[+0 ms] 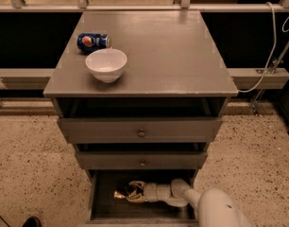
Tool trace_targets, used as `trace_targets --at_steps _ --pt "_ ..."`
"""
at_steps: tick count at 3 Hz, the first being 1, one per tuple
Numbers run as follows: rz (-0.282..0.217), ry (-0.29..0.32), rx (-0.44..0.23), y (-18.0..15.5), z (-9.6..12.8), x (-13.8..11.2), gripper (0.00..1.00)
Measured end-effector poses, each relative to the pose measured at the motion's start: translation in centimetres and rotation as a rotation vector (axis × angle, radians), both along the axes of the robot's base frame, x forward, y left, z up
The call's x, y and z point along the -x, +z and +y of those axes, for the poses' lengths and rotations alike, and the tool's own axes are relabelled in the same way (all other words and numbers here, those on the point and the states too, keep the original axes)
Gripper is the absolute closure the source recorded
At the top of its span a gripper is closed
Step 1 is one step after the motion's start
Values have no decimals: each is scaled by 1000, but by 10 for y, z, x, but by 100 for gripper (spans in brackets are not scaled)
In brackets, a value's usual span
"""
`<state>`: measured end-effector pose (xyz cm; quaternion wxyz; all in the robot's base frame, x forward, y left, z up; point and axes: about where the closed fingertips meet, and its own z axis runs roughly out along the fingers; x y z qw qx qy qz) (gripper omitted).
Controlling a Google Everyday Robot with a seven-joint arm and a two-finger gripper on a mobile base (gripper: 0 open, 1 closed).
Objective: Pick orange can from bottom drawer and place on counter
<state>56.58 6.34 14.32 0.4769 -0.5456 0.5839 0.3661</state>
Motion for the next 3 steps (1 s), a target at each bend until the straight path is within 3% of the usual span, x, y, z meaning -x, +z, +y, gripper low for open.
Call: trace_targets --at_steps 1,2,3 --pt "-92 31 -121 38 -8 18 100" --pt "-247 55 -176 97 -38 31 100" --pt "-430 50 -103 174 -92 38 100"
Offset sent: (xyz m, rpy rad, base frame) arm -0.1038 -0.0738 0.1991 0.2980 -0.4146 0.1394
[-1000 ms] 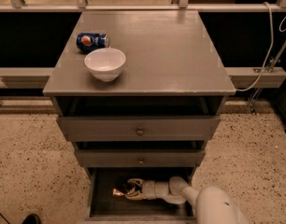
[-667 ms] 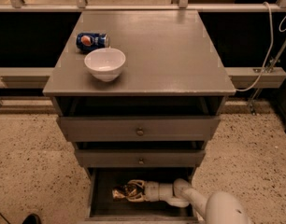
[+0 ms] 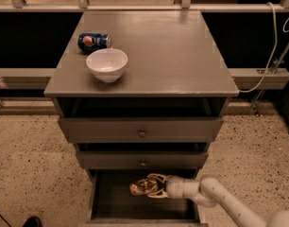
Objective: Pick orange can from bottom drawer and place on counter
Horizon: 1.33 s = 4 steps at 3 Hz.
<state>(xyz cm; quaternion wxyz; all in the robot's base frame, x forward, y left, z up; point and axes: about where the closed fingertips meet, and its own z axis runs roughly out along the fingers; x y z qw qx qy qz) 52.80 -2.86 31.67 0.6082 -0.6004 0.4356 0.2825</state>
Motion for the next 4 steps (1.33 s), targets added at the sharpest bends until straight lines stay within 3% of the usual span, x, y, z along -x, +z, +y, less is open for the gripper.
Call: trace_targets --at_steps 1,2,3,4 --pt "-124 -90 93 70 -50 4 100" --pt "-249 -105 111 150 -72 50 100" --pt "-364 -100 56 200 -72 98 100" --pt "-378 -112 51 205 -76 107 100"
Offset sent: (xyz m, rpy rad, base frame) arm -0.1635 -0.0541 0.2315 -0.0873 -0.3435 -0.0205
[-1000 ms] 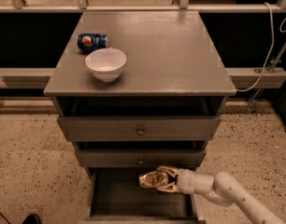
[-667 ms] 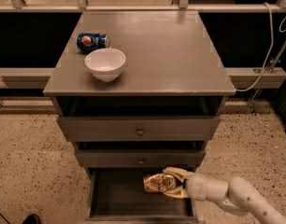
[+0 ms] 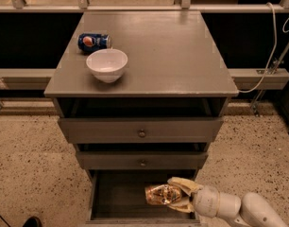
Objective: Pick orange can from bottom drawer and place on counter
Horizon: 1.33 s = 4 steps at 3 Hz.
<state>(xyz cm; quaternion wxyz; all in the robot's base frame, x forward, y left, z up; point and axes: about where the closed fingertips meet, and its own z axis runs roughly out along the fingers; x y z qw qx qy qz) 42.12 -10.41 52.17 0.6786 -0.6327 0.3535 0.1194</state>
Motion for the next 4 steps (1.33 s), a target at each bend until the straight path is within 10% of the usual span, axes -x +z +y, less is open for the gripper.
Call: trace_targets --at_steps 1,4 --pt "-25 45 13 15 3 -6 100" --pt "-264 188 182 239 -18 -115 100"
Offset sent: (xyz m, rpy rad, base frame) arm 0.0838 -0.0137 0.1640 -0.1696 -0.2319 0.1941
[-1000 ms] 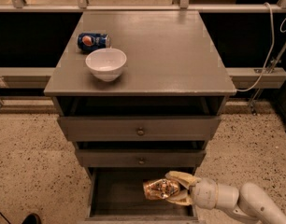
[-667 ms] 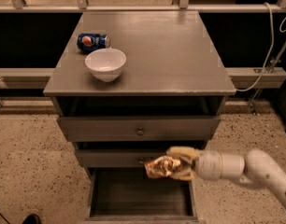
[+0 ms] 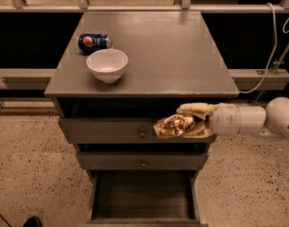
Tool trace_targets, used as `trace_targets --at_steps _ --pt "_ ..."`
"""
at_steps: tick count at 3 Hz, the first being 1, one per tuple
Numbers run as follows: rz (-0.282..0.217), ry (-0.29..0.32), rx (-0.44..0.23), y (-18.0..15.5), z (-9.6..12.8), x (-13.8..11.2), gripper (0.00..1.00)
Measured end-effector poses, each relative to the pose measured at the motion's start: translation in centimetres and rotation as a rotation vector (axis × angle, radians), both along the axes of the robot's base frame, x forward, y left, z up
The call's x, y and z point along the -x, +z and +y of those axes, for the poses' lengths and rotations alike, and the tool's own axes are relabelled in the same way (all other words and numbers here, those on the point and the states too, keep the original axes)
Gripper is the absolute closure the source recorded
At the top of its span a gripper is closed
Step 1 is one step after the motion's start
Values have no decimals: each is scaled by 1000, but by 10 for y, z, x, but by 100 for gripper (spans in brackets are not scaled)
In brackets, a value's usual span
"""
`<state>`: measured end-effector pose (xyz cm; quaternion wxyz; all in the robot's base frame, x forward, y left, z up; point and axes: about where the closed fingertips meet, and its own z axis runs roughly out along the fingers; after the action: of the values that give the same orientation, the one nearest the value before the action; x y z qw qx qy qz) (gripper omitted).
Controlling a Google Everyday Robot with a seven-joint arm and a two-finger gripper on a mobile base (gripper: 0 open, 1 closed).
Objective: Pick orange can from bottom drawer and place on counter
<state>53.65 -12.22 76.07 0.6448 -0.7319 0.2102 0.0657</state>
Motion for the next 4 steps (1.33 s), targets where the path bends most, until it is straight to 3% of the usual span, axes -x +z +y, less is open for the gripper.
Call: trace_targets --at_steps 1,2,3,4 --pt "-105 -21 30 86 -16 -13 100" --pt "-190 -39 79 127 -14 1 100" --pt "-128 -106 24 149 -20 -23 100" --pt "70 -213 -75 174 -25 -62 100"
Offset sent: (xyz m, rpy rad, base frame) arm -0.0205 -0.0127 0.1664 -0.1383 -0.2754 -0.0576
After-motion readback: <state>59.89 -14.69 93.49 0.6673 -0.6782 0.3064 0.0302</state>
